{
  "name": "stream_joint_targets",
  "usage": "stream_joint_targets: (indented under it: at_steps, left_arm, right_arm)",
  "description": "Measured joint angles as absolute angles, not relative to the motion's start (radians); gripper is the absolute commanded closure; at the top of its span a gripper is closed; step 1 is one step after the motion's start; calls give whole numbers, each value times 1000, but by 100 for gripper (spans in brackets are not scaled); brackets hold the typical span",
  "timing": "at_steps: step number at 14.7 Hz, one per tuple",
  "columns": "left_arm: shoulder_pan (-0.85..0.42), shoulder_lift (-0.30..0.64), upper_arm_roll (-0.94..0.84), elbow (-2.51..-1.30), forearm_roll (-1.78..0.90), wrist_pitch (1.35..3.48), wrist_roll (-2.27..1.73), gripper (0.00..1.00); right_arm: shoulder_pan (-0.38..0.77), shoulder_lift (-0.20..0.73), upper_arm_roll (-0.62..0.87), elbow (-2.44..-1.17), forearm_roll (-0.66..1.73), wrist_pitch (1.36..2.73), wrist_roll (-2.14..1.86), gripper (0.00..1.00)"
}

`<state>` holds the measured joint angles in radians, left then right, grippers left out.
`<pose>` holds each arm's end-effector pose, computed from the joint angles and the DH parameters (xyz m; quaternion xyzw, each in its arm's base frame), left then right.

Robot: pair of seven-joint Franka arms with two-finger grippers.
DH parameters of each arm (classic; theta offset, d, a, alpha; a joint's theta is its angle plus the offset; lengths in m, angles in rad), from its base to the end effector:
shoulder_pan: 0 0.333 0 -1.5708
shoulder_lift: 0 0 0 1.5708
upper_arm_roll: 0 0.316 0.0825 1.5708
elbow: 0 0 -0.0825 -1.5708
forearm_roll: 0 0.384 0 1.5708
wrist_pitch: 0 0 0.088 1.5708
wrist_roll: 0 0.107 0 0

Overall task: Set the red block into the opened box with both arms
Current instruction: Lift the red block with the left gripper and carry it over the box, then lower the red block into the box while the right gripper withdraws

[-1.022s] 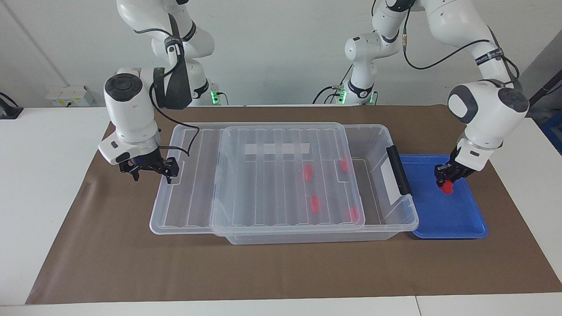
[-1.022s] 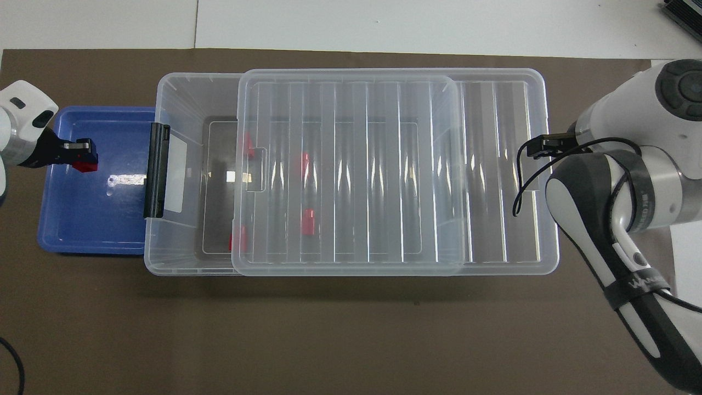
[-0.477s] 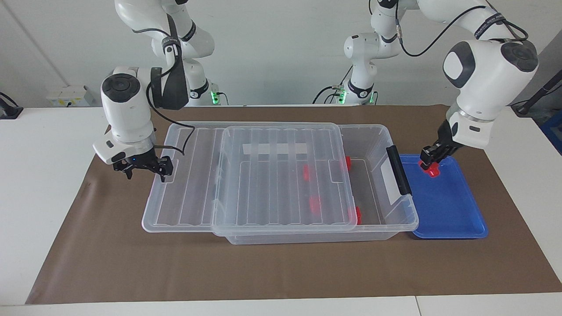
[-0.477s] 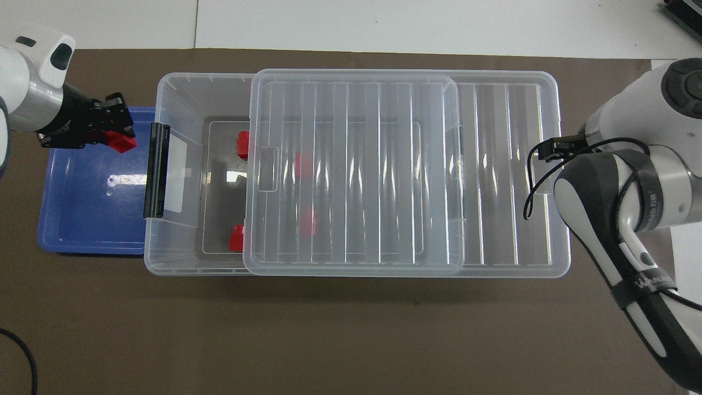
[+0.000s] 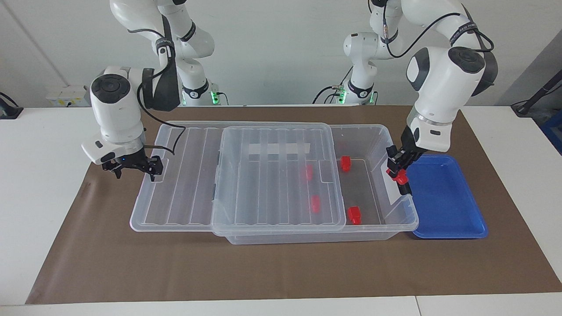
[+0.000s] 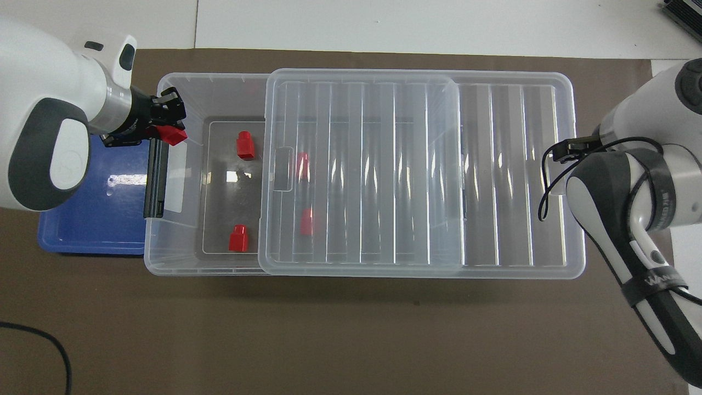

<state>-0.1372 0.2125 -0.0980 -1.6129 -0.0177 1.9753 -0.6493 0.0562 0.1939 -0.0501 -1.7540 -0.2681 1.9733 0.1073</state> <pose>0.6258 -0.1458 0.5156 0.9747 0.2096 0.0602 0.0490 0.6208 -0.0114 0.4602 0.9916 0.0011 0.0198 0.1275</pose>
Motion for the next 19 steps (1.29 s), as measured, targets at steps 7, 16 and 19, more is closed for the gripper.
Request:
stream_joint_targets:
  at_steps: [7,16,19]
  left_arm:
    - [-202,208,-98,-1845,89,2181,-656,100]
    - [-213,248,-94,-2050,95,2438,-656,100]
    - [-214,282,-94,-2053,104,2469,-656,100]
  right_arm:
    - [50,193,-50,-1753,-302,1959,107,0]
    - [51,86,-41,-1714,-228,1831,107,0]
    - [50,23,-44,-1687,-162,1763,107,0]
